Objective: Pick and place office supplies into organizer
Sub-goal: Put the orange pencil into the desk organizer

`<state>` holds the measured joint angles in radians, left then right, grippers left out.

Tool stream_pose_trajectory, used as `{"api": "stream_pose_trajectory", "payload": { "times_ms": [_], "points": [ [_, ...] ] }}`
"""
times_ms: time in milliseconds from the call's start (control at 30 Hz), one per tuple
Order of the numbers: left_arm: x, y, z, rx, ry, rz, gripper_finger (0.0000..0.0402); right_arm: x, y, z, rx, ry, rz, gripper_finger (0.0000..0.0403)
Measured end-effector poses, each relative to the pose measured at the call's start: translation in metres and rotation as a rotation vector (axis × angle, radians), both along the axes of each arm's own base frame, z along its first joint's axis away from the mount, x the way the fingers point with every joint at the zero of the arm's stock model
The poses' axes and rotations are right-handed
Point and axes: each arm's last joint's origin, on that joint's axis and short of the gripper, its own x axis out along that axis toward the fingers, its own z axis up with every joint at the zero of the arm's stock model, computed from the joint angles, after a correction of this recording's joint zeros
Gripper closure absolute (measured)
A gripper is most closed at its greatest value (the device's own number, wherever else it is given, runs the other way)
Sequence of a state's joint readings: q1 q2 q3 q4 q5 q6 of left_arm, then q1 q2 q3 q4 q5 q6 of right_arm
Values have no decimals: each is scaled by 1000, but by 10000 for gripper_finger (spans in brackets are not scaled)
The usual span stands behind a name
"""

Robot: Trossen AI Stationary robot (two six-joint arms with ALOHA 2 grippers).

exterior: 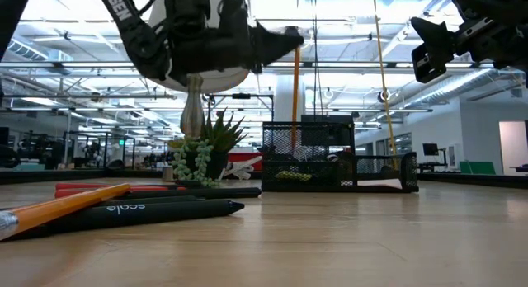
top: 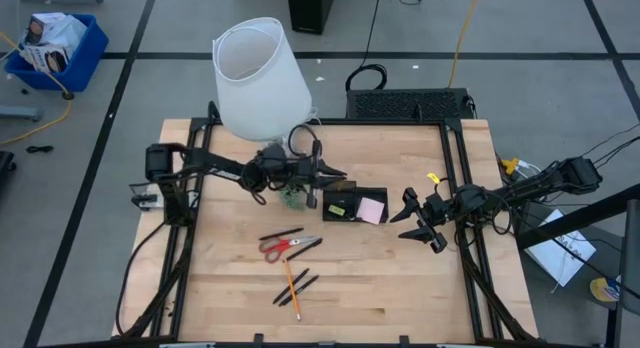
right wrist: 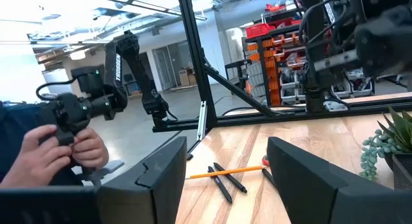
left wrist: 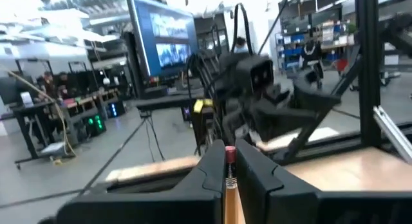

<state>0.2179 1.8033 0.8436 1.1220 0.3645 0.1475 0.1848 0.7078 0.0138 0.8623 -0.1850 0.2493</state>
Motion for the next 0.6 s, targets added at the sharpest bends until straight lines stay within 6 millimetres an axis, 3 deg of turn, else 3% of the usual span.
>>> {"api": "stream_pose_trajectory", "payload": {
  "times_ms": [133, 333, 600],
  "points": [
    [3, 1, -12, -2, 36, 4, 327, 0, 0, 0, 0, 0, 0, 192],
    [3, 2, -13, -42, 43, -4, 247, 0, 0, 0, 0, 0, 0, 193],
    [-2, -8, -4, -178, 153, -185, 214, 0, 0, 0, -1, 1, 1, 194]
  ]
}}
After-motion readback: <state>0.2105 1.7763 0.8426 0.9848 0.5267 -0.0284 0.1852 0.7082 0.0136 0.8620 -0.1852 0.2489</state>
